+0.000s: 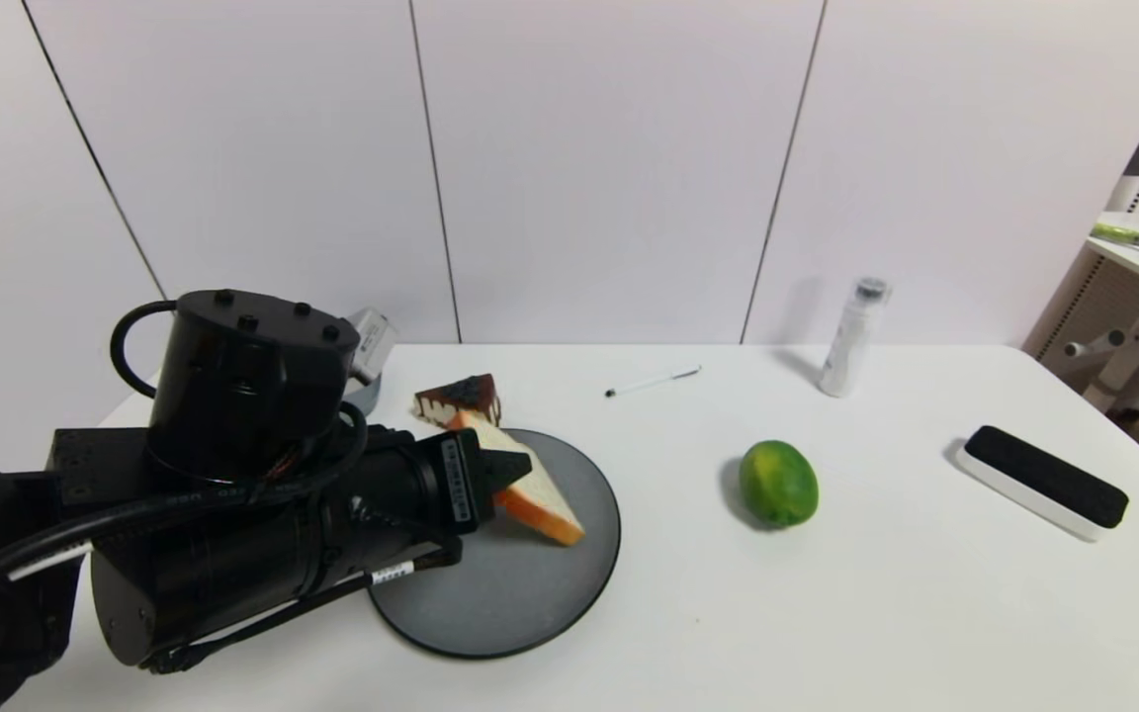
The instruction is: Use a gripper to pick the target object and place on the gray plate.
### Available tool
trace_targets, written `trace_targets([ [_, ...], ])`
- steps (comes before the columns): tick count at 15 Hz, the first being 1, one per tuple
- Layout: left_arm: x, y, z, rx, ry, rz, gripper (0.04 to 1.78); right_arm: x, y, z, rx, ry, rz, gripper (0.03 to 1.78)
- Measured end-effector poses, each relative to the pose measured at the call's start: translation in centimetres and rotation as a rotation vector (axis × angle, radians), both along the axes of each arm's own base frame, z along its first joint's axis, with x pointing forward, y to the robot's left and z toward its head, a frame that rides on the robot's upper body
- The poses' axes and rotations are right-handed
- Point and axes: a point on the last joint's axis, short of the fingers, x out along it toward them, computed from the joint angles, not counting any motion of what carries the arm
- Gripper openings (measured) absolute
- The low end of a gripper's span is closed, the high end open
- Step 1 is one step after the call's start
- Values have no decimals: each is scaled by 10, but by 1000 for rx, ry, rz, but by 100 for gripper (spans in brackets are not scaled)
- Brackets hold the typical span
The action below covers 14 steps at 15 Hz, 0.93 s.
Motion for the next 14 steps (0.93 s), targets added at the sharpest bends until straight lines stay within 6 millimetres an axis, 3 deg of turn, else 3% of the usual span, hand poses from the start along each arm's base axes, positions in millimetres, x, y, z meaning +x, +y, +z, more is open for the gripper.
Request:
trace_targets([
  [5, -2, 3, 8, -9, -30, 18, 135, 0, 0, 0, 0, 0, 0, 171],
  [11, -6, 11, 48, -2, -202, -15, 154, 0, 0, 0, 0, 0, 0, 171],
  [14, 8, 30, 68, 139, -341, 13, 159, 0, 0, 0, 0, 0, 0, 171],
])
